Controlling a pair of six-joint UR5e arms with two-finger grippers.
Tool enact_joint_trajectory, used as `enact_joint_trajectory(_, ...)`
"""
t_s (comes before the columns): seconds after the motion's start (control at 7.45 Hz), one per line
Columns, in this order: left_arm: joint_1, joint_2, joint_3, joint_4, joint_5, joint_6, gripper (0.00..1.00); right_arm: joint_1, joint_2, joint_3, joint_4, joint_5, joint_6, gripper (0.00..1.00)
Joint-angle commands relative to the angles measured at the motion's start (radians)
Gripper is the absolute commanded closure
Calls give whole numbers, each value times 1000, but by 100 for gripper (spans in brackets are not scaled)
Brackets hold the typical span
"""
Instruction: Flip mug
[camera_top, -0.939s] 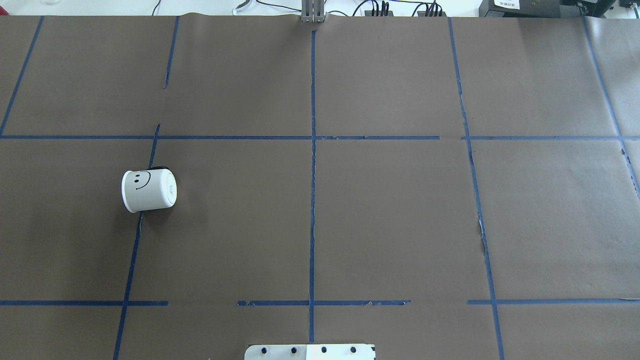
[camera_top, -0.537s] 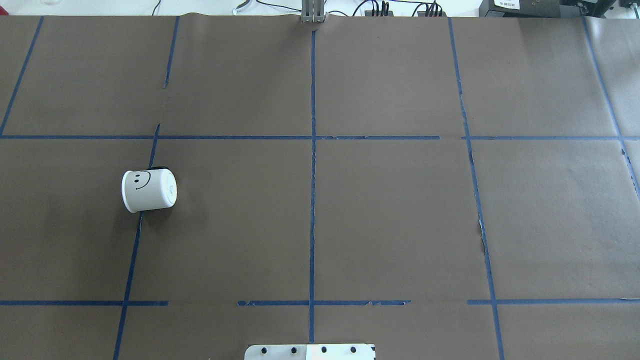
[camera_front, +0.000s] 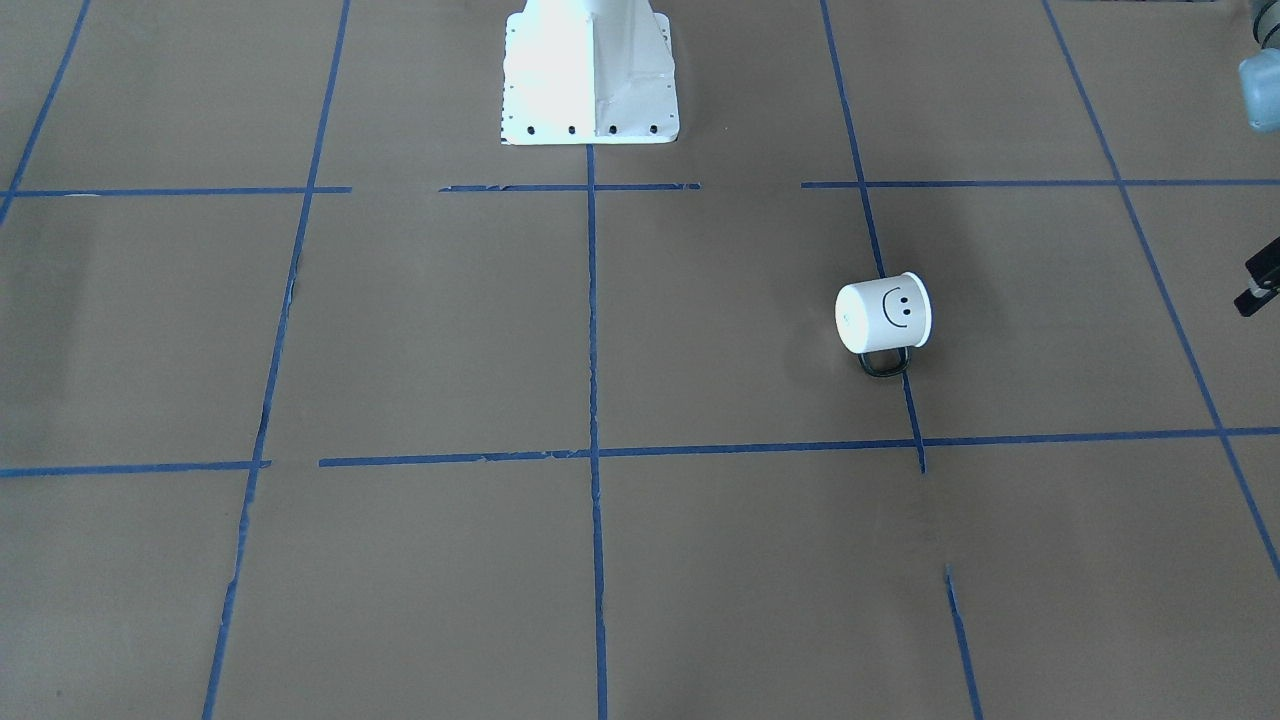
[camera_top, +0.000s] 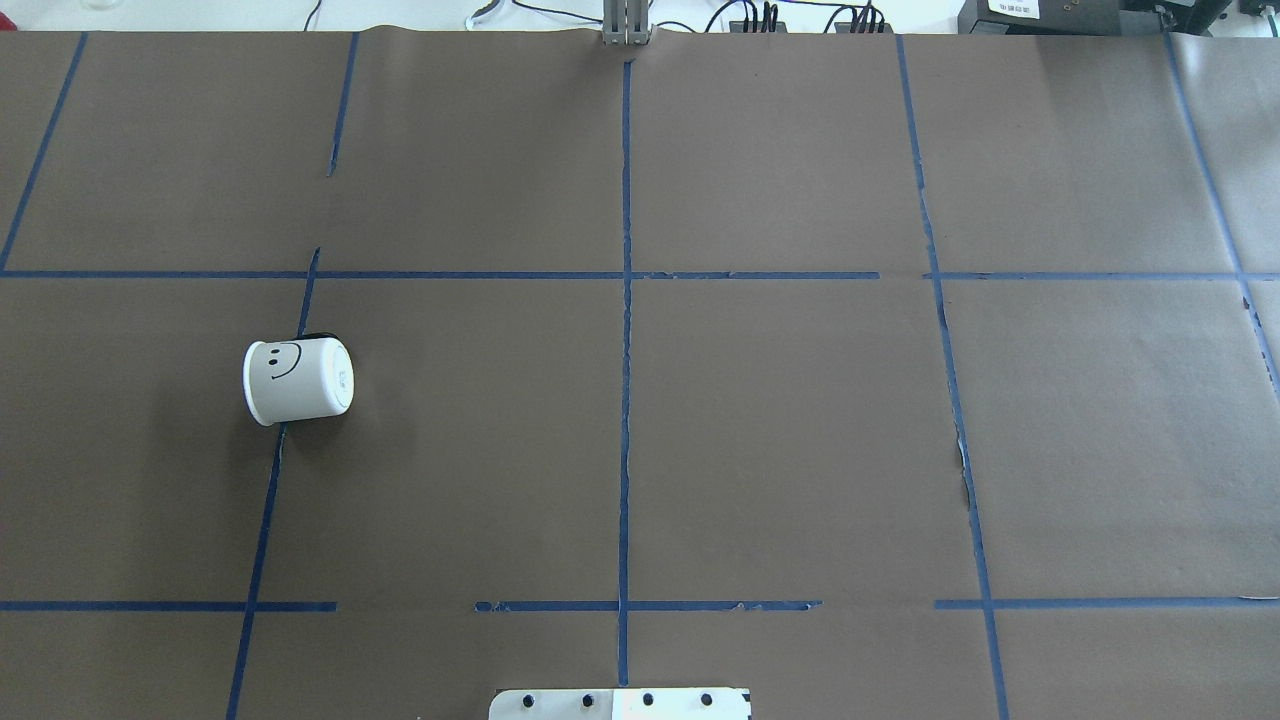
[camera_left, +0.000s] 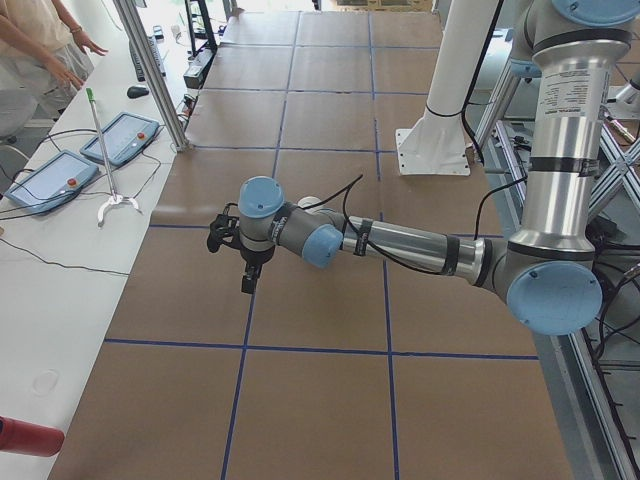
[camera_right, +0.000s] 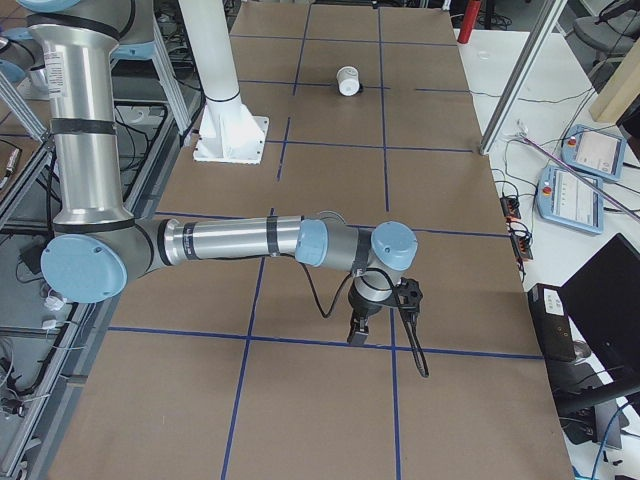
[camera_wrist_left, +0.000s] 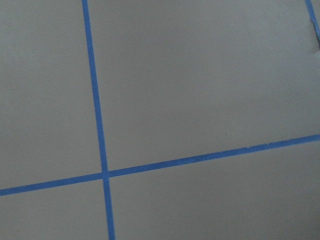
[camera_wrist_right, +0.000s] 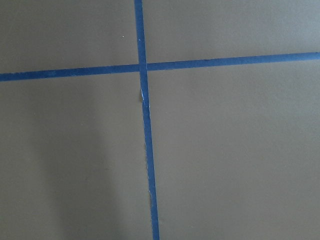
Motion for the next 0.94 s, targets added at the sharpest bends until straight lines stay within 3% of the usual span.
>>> enact_joint_trajectory(0.0,113,78,-2,-310,0,-331,0,0,1,0,0,0,0,0)
enact_joint_trajectory(0.27,210,168,-1,-664,3,-642,0,0,1,0,0,0,0,0)
enact_joint_trajectory(0.4,271,169,-1,-813,59,-833,0,0,1,0,0,0,0,0)
enact_joint_trajectory(0.8,553,168,48,-1172,375,-1189,0,0,-1,0,0,0,0,0)
